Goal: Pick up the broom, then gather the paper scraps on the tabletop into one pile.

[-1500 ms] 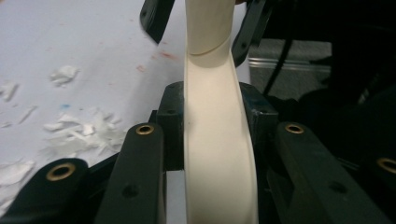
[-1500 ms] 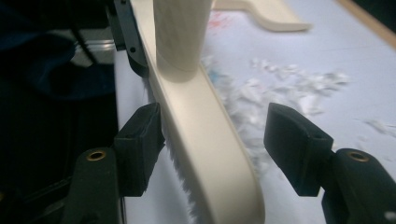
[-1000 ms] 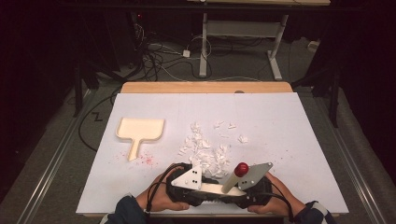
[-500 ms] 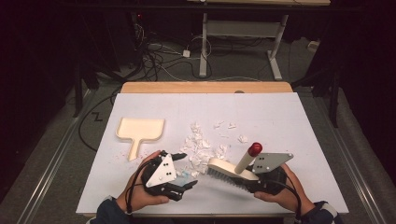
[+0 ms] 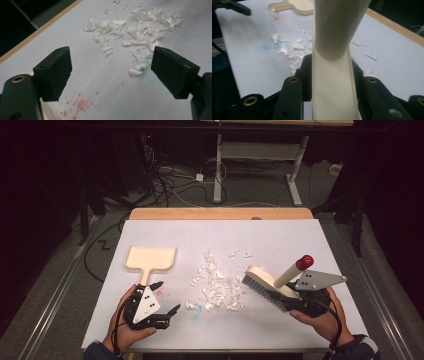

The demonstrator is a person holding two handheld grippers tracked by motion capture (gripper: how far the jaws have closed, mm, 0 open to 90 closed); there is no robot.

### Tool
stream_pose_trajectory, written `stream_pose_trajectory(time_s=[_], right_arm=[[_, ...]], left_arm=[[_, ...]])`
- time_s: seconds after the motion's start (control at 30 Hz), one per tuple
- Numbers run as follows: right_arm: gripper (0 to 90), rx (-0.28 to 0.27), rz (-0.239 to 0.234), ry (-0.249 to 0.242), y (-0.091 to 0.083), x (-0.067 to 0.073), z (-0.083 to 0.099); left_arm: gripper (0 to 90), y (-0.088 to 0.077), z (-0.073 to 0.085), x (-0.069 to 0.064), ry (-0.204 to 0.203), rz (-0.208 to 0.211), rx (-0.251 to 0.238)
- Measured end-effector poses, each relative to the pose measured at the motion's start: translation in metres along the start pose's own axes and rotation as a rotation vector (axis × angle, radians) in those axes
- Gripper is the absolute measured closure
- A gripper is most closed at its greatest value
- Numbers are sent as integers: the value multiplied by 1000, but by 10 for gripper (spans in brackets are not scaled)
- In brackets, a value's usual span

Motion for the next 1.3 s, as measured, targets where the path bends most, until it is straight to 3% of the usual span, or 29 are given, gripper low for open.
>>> stream_pose_trajectory(time_s=[0.33,0.53,0.6,0.73,1.17,1.3], right_arm=[[679,36,131,57,-11,-36,20],[679,73,209,84,-11,-56,35],[679,79,214,101,-9,-60,40],[679,122,284,93,-6,-72,51],[679,173,352,151,6,-98,70],[679,209,380,153,25,-111,75]], left_arm=[[160,-3,32,9,-31,-32,58],[160,-2,36,7,-28,-33,70],[160,-3,37,6,-27,-34,68],[160,-3,39,5,-22,-32,80],[160,-2,45,5,-30,-28,102],[160,1,46,6,-46,-21,114]])
Point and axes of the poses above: each handheld gripper's, and its own axes: y roughly forward along the jaws, z roughly out of its underside, x roughly to its left, the point moved 9 cm from there along y, roughly forward along the jaws, and after that the axes turned 14 degrees about -y, right-handed, at the moved point
